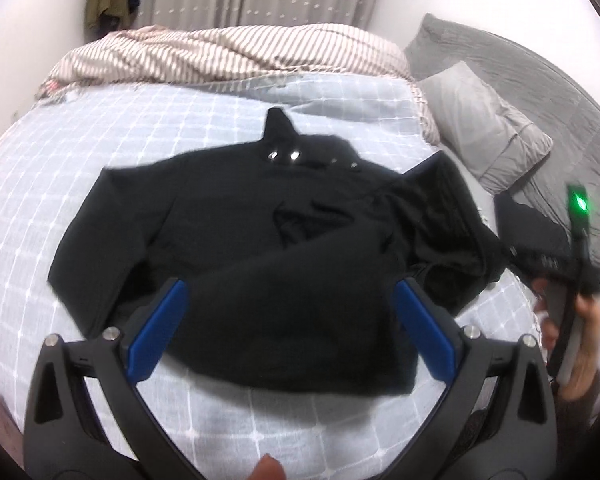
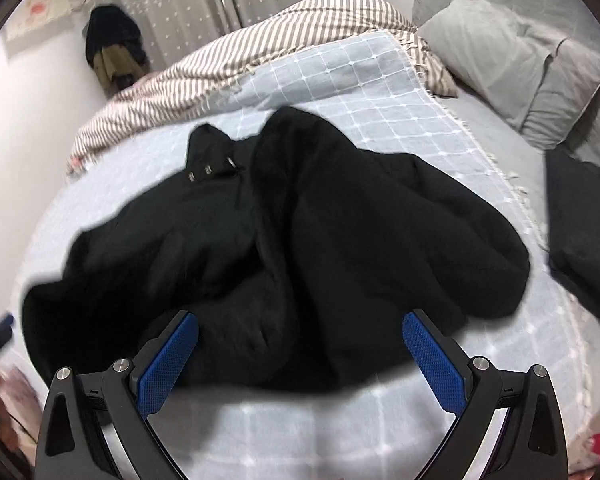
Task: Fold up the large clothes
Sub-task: 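Grasp the black jacket body with the left tool while the right tool grasps it too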
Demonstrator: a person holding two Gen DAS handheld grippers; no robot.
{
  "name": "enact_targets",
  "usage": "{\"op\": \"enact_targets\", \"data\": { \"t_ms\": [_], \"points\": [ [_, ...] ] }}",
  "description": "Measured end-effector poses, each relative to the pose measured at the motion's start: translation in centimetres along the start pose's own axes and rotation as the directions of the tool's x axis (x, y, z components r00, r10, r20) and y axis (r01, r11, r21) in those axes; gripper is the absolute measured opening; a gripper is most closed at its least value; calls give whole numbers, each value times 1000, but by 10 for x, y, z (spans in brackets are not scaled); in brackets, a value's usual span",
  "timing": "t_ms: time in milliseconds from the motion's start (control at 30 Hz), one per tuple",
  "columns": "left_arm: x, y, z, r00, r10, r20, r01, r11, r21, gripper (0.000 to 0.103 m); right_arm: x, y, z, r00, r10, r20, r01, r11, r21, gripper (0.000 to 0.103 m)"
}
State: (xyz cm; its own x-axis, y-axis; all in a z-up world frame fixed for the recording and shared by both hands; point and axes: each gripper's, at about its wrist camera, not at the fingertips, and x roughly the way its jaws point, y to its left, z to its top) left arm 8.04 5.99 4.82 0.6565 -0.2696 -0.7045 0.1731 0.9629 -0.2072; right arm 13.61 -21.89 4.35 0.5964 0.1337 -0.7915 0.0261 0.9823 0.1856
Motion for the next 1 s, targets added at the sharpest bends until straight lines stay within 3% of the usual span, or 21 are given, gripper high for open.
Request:
{"op": "enact_targets", "data": {
  "t_ms": [133, 167, 233, 267, 300, 333, 367, 400, 500, 700, 867, 933, 1000],
  "points": [
    [24, -19, 7, 1000, -13, -14, 14, 998, 58, 102, 29, 0, 33, 999, 28, -18, -28, 999, 34, 103],
    [31, -23, 6, 1000, -2, -25, 4, 997, 71, 97, 42, 0, 40, 999, 32, -25, -30, 998, 48, 100],
    [46, -27, 0, 998, 35, -54, -29, 994, 101, 79, 61, -3, 43, 999, 27, -42, -23, 996, 82, 68],
    [51, -28, -3, 996, 50, -67, -43, 993, 109, 65, 71, -6, 43, 997, 41, -67, -34, 994, 99, 29],
    [56, -27, -9, 995, 60, -82, -50, 992, 112, 55, 78, -9, 41, 993, 77, -86, -66, 990, 122, 9],
    [56, -24, -12, 995, 49, -91, -39, 994, 102, 51, 82, -13, 38, 987, 130, -97, -114, 981, 156, 9],
    [54, -22, -15, 995, 37, -95, -28, 995, 92, 40, 81, -17, 35, 986, 143, -87, -128, 979, 161, 8],
    [51, -18, -19, 994, 21, -105, -13, 997, 75, 26, 76, -17, 32, 989, 128, -72, -116, 982, 146, 7],
    [35, -8, -25, 996, -3, -93, 8, 998, 55, 12, 46, -15, 16, 996, 90, -20, -88, 992, 91, 5],
    [-11, -1, -43, 1000, 8, -29, -5, 995, 104, 9, -29, -10, -23, 998, 27, 59, -27, 1000, -8, 4],
    [-40, 11, -77, 999, 23, -44, -16, 988, 154, 9, -66, -20, -44, 999, 15, 52, -15, 1000, 2, 5],
    [-43, 16, -91, 998, 27, -65, -16, 987, 158, 9, -69, -24, -44, 999, 19, 41, -19, 1000, 16, 14],
    [-44, 22, -107, 995, 40, -92, -25, 987, 158, 9, -65, -27, -38, 1000, 1, 30, -1, 1000, 27, 44]
  ]
}}
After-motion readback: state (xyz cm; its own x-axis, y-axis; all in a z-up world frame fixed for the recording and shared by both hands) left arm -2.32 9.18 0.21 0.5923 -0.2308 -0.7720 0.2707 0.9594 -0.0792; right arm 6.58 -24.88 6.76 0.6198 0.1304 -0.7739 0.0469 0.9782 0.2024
